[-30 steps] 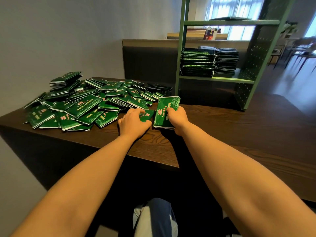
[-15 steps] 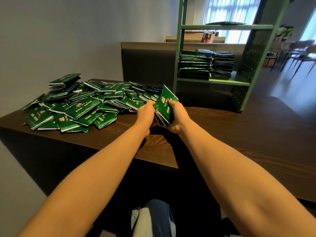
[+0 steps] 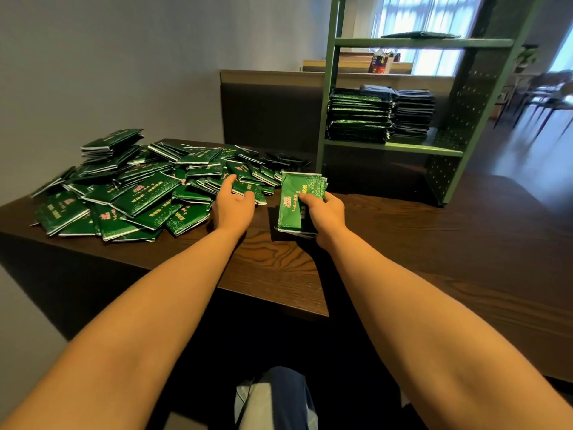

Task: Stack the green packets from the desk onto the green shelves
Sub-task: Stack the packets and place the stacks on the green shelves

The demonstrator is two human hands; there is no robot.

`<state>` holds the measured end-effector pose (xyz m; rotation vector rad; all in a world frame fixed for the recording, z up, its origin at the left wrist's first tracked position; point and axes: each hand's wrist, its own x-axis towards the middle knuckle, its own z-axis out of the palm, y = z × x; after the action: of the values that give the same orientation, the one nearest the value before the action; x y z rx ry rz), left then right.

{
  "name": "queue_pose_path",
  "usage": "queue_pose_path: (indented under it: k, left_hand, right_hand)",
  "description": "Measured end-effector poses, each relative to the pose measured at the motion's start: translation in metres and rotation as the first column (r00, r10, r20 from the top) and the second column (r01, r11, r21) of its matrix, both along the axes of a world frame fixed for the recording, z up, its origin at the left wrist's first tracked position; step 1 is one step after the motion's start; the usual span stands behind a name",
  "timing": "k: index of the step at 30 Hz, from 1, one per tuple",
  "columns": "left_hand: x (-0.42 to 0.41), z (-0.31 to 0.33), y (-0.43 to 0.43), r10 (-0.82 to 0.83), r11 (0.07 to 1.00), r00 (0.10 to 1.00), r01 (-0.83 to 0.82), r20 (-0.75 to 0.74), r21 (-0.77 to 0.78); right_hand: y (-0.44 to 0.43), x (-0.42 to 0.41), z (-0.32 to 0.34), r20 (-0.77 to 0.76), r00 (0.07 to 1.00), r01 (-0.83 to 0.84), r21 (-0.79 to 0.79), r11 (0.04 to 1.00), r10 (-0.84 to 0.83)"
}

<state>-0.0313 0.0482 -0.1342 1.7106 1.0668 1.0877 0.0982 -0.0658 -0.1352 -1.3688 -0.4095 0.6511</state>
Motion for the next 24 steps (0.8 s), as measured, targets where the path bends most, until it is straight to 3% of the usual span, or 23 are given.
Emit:
queue_pose_path:
  k: [7,12,19,24]
  left_hand:
    - [0.016,-0.003,0.018,0.26,0.959,0.964,-0.264,-0.054,-0.1]
    - [0.021,0.0,0.022,0.359,0.919,0.929,-0.369,-0.089,-0.139]
    - [0.009,-0.002,0.02,0.263,0.952,0.964,-0.264,-0.027,-0.152]
    - [-0.002,-0.002,0.012,0.197,0.951,0.978,-0.173,0.071,-0.255]
  right_hand:
    - [-0.002,0.009,0.003,-0.003,1.0,-0.026,-0.026,0.999,0.026]
    - [-0.001,0.014,0.0,-0.018,0.998,-0.061,-0.007,0.998,0.06]
    - [-0.001,0.012,0.0,-0.012,0.999,-0.045,-0.004,0.999,0.045]
    - [-0.003,0.011,0.003,-0.04,0.998,-0.039,-0.027,0.999,0.038]
